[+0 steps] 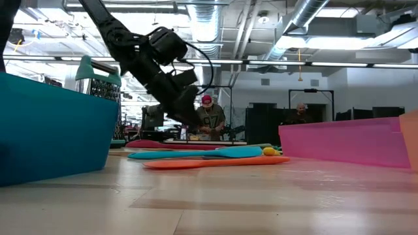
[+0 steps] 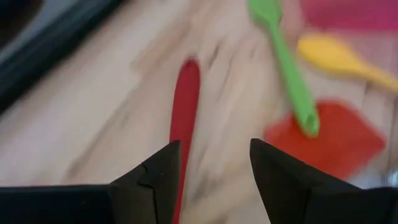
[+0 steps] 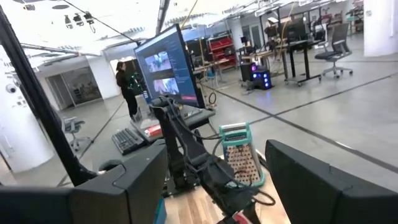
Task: Pick & Place Kitchen Items
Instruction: Put the red serving spoon into the blue bin
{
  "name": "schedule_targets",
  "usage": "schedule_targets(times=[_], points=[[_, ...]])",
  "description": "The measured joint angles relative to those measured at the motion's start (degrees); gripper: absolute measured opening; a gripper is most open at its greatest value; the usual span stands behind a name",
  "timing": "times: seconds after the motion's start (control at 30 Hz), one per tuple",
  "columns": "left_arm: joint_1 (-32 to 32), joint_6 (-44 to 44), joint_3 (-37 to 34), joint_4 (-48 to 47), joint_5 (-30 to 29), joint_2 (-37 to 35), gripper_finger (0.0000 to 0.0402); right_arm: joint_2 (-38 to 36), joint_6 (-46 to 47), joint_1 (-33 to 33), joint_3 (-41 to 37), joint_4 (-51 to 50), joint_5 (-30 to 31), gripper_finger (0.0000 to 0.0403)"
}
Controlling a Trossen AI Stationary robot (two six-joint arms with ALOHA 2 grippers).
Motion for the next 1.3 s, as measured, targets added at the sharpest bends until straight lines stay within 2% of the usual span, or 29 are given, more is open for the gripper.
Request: schedule_targets(times=[0.1,0.57,0.7,0.9,1.1,1.3], points=[[0.6,1.2,0.1,2.8,0.8,1.2,0.0176,-0.7,0.0,0.2,0.0,-0.5,-0.1,0.0265],[2.7,-0.6,0.1,2.6,1.9,9.3,0.0169,-1.4,0.2,0.2,0.0,-2.9,-0.1,0.0265],[2.4,-0.6,0.2,1.9,1.8,9.5,0.0127,-1.3,1.4,0.2,0.0,-3.0,-0.1,0.0265],[2.4,-0.7,0.2,1.2,1.4,9.5,0.0021,-1.3,1.7,0.2,0.0,-3.0,-0.1,0.0265],[2.4,-4.4,0.2,1.2,1.9,9.4,0.0029,-1.3,1.7,0.2,0.0,-3.0,-0.1,0.0265],[2.4,-7.1,-0.3,-1.2,4.4,5.4,0.0021,-1.3,1.2,0.2,0.0,-3.0,-0.1,0.0265]])
